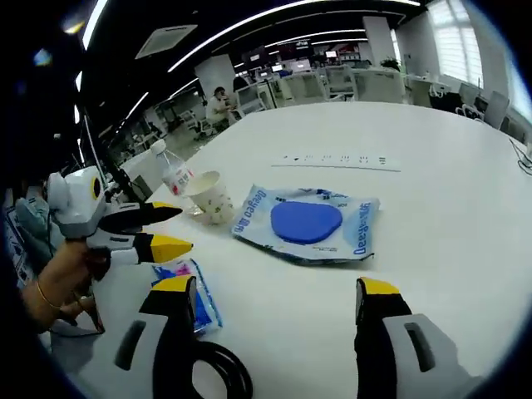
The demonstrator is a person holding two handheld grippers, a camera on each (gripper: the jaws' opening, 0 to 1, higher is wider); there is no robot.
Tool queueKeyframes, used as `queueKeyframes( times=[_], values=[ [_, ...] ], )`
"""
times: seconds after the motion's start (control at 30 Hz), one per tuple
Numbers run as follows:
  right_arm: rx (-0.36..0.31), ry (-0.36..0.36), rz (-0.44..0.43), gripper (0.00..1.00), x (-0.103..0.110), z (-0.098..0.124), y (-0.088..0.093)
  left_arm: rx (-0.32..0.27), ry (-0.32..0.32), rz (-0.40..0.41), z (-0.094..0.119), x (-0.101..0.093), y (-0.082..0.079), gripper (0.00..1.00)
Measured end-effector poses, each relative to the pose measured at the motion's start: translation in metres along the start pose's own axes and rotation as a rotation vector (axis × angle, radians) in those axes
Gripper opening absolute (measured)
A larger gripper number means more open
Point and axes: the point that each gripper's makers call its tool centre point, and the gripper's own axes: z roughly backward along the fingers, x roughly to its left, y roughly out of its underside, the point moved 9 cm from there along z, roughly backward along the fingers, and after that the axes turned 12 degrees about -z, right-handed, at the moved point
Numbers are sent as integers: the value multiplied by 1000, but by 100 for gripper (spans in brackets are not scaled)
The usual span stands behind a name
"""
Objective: Arrange the tabletop items into an orderly group along one side of the table until the central work area is clear of visible clutter.
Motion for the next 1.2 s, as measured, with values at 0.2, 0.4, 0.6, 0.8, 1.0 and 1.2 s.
queueKeyframes(
  times=[0.2,0.4,0.6,0.8,1.0,1.2],
  values=[
    [33,-47,57,81,31,11,18,-18,12,-36,20,0,3,63],
    [58,-83,94,85,55,14,35,-39,21,-35,34,2,5,76],
    [75,-105,125,86,70,11,48,-57,20,-34,48,3,13,87],
    [69,-143,104,85,74,8,62,-42,18,-48,58,4,28,92],
    [42,-171,114,83,78,2,75,-36,18,-74,64,5,42,92],
    [68,-168,142,76,84,-5,85,-13,11,-69,69,6,57,86]
  ],
)
